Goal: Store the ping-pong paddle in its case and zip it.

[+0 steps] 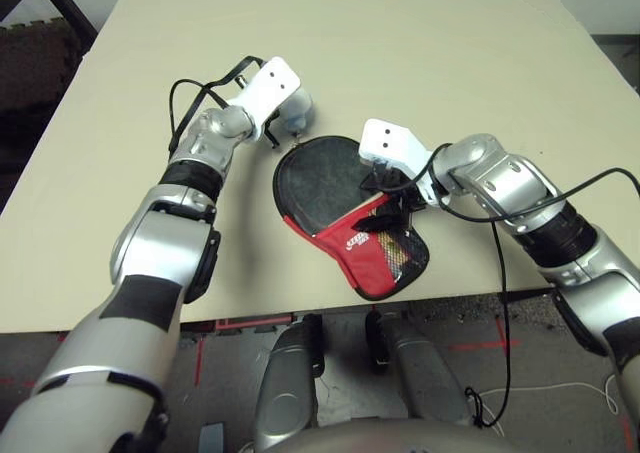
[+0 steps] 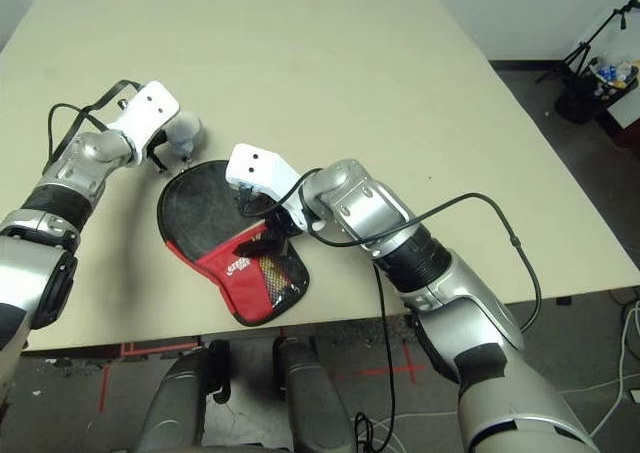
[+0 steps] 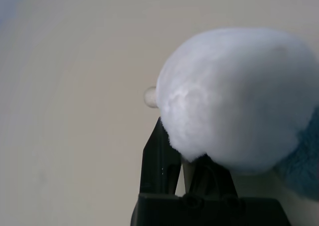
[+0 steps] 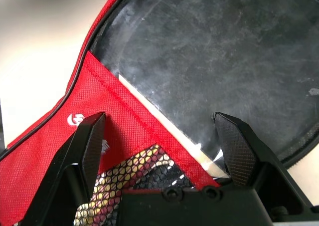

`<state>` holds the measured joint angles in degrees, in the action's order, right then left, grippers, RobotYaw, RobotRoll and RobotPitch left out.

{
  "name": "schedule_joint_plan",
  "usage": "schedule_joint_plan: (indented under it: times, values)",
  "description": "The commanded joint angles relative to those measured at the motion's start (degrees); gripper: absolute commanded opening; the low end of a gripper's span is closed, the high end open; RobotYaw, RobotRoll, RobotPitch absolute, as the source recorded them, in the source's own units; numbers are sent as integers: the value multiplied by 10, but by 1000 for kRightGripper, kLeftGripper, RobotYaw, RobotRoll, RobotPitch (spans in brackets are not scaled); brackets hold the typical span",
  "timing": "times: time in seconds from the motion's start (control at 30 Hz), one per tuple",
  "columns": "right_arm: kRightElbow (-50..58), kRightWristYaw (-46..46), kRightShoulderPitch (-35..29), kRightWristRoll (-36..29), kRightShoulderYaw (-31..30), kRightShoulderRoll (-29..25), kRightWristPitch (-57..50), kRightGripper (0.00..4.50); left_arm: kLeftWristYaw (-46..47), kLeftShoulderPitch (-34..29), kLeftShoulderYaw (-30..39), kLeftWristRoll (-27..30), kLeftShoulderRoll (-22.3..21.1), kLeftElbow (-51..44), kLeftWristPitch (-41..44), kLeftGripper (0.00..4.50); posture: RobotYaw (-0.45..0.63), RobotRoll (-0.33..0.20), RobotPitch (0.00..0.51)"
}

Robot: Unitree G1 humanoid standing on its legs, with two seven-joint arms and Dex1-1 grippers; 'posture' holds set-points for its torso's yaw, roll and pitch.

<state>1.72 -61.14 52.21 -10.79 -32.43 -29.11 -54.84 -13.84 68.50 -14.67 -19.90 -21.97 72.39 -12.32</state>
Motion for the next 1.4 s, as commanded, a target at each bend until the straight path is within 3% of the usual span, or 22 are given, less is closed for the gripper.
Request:
schedule_joint_plan:
  times: [0.03, 0.3, 0.53, 0.67, 0.87, 1.13, 1.27, 1.4]
  values:
    - [-16, -2, -23, 3, -25, 11, -6, 4500, 72, 27, -5, -21, 20, 12, -29, 8, -52, 0, 256]
    - [-20, -2, -29, 7, -26, 17, 0, 4500, 161, 54, -17, -50, 67, 15, -72, 8, -65, 0, 260]
    - [-27, -2, -30, 10, -27, 22, 4, 4500, 153, 61, -16, -46, 112, 12, -121, 8, -66, 0, 263]
    - [-32, -2, -30, 11, -26, 25, 7, 4500, 108, 56, -13, -34, 139, 7, -150, 8, -65, 0, 265]
    - [-41, 1, -31, 13, -24, 28, 12, 4500, -65, 32, 10, 21, 186, -2, -176, 8, -63, 0, 264]
    - [-51, 8, -31, 17, -14, 25, 15, 4500, -151, 12, 11, 30, 180, -2, -149, 8, -69, 0, 256]
    - [-42, 11, -29, 18, -6, 13, 4, 4500, -166, 11, 16, 34, 175, -1, -136, 886, -69, 0, 252]
    - [12, -3, -25, -11, 20, -25, -55, 4500, -169, 10, 23, 41, 173, -5, -132, 2210, -77, 0, 242]
